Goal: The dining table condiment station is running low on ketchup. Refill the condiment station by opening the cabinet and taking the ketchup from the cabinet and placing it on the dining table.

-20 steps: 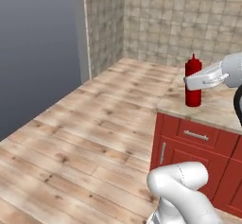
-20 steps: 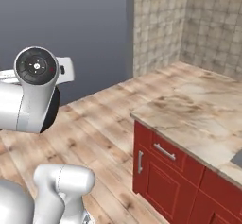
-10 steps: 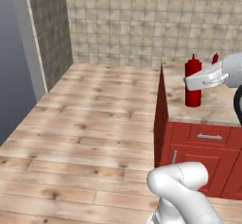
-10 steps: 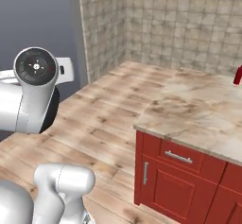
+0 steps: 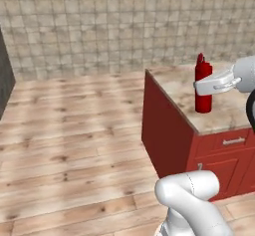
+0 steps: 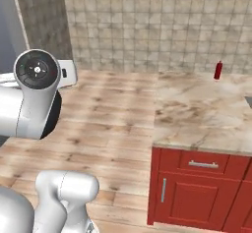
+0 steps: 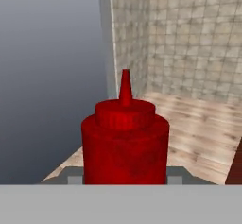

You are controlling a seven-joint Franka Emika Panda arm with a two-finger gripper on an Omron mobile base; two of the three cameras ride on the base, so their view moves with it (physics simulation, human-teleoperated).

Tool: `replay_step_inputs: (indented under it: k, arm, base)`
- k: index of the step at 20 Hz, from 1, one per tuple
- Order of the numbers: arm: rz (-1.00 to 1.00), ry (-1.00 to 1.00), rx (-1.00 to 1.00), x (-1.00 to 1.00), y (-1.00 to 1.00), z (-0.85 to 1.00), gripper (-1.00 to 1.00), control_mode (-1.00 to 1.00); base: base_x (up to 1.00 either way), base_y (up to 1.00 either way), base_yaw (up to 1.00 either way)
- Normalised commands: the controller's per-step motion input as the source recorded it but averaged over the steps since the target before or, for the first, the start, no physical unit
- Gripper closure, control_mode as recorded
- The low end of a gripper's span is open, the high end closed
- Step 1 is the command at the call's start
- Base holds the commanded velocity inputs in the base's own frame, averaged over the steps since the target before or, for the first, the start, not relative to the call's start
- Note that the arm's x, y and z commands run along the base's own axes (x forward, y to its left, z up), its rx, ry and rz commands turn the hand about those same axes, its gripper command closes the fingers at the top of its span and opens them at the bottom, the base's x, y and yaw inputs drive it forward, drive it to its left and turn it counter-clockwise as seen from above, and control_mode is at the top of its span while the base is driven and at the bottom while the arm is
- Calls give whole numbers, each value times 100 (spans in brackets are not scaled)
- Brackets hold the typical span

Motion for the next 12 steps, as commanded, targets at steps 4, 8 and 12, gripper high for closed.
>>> replay_step_inputs:
  k: [4, 8, 12]
  arm:
    - [0, 0, 0, 0, 0, 0, 100, 100]
    - [0, 0, 0, 0, 0, 0, 100, 100]
    - [0, 0, 0, 0, 0, 0, 100, 100]
  base:
    - [63, 88, -63]
    - [58, 88, -63]
    - [56, 87, -64]
